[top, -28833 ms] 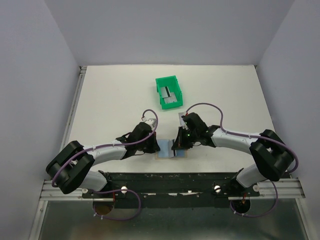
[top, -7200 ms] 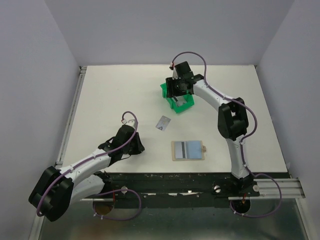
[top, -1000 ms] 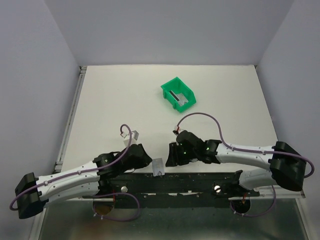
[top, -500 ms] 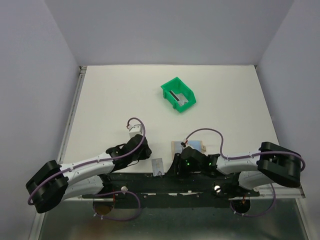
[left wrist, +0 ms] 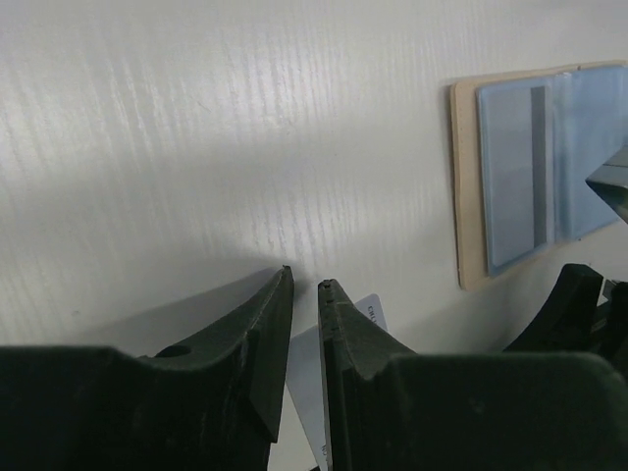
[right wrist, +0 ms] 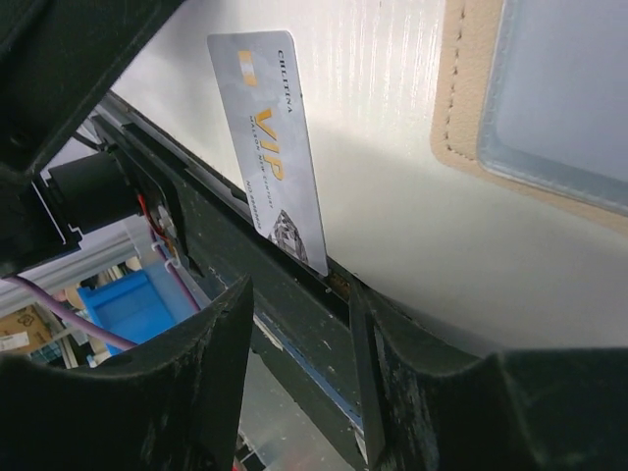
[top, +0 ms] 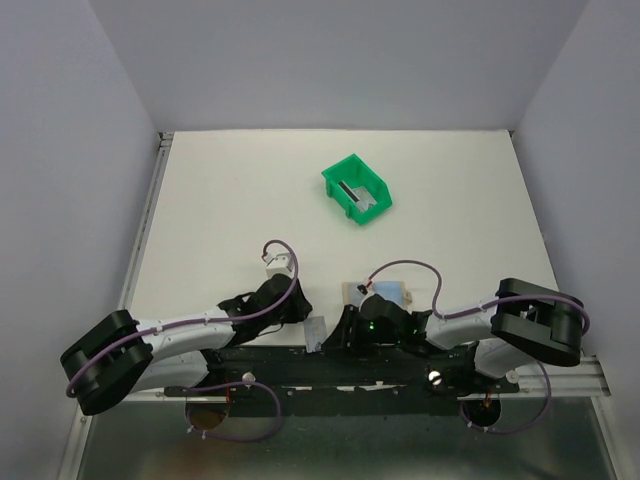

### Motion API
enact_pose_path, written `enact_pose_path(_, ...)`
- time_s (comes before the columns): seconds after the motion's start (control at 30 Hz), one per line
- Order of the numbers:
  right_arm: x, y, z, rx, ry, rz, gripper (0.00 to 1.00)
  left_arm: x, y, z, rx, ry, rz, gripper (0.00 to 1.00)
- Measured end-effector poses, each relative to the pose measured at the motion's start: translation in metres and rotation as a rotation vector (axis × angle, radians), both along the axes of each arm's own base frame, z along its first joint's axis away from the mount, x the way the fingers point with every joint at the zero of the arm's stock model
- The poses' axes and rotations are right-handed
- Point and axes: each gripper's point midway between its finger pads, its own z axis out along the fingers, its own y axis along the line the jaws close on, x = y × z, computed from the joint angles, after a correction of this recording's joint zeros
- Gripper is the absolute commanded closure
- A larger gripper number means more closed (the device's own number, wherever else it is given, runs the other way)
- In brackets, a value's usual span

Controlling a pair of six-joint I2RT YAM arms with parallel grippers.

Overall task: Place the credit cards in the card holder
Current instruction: Pick up the credit card at the corner of the board.

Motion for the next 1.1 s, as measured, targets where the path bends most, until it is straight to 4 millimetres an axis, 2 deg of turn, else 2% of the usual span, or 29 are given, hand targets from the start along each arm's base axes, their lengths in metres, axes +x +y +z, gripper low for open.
enact_pose_path(0.2,-0.002,0.005,-0.001,0.019,0.019,0.005,0.48,-0.012,-0.009,0.000,-0.052,0.006,-0.016,0.67)
enact_pose_path(0.73,-0.004,0.016,-0.002,0.069,0.056,0.011,0.48,-0.023,-0.006,-0.001,-0.118,0.020,0.003,0.67)
enact_pose_path(1.1,-0.003,0.019,-0.004,0.085,0.061,0.005,0.60,-0.028,-0.005,-0.001,-0.130,0.027,0.001,0.67)
